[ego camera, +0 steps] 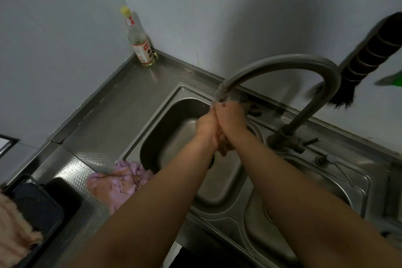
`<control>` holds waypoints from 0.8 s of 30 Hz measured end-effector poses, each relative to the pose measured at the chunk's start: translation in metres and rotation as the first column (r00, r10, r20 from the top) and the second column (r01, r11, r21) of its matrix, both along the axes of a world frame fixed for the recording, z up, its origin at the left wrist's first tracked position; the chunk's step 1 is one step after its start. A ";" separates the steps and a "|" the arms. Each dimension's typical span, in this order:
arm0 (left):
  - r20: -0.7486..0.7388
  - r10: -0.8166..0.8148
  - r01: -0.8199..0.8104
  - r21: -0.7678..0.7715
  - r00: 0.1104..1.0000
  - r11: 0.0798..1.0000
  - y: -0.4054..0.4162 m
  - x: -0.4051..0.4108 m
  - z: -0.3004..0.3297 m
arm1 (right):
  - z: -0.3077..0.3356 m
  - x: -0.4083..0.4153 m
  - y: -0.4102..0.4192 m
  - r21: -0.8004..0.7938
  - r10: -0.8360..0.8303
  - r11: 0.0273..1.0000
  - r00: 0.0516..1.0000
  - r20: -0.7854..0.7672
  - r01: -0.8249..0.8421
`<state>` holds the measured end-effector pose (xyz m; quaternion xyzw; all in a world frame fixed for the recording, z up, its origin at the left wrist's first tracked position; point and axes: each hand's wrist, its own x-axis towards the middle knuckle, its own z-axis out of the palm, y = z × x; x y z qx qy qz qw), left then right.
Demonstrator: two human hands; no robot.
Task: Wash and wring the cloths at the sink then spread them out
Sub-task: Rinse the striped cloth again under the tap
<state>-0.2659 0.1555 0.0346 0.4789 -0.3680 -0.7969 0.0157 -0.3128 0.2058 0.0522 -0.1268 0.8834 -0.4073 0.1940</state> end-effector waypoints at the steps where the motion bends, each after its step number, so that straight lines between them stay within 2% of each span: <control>1: -0.004 -0.003 0.003 -0.015 1.000 1.000 -0.003 -0.004 0.002 | 0.000 0.004 -0.002 -0.020 -0.002 1.000 1.000 0.010 0.002; 3: -0.007 0.009 -0.010 -0.048 1.000 0.999 -0.011 -0.012 -0.005 | 0.001 0.016 -0.006 0.051 0.071 0.996 0.997 -0.026 -0.069; 5: 0.004 -0.009 0.009 -0.049 1.000 0.999 -0.010 -0.010 -0.005 | 0.003 0.009 -0.005 0.100 0.078 0.992 0.995 -0.058 -0.072; 7: -0.003 -0.035 0.035 0.008 0.999 0.999 0.000 -0.009 -0.001 | 0.006 -0.010 -0.002 0.053 0.014 0.999 0.999 -0.038 -0.012; 9: -0.027 0.033 -0.033 -0.004 0.999 0.999 -0.004 -0.008 0.004 | 0.007 -0.006 -0.004 -0.005 -0.025 1.000 0.999 -0.025 0.025; 11: -0.023 0.069 -0.070 -0.017 0.997 0.997 -0.017 -0.009 0.002 | 0.003 0.016 -0.009 0.034 0.042 0.999 0.998 -0.046 -0.041; 14: -0.007 -0.029 0.029 0.057 1.000 0.998 -0.015 0.000 -0.001 | -0.005 0.009 -0.006 0.104 0.075 0.992 0.995 -0.068 -0.068; 17: -0.109 -0.182 0.195 0.113 0.977 0.974 -0.009 0.007 0.003 | -0.021 -0.023 0.006 -0.029 0.035 0.999 0.996 0.080 -0.033; 20: -0.198 -0.187 0.196 0.028 0.962 0.980 -0.036 0.018 0.003 | -0.026 -0.023 0.019 -0.202 0.029 0.978 0.929 0.369 0.050; 22: -0.176 -0.250 0.243 -0.062 0.952 0.968 -0.053 0.026 -0.010 | -0.021 -0.024 0.029 -0.356 0.054 0.921 0.849 0.525 0.161; 24: -0.136 -0.314 0.295 -0.143 0.940 0.945 -0.061 0.036 -0.020 | -0.015 -0.031 0.037 -0.522 0.177 0.822 0.768 0.616 0.229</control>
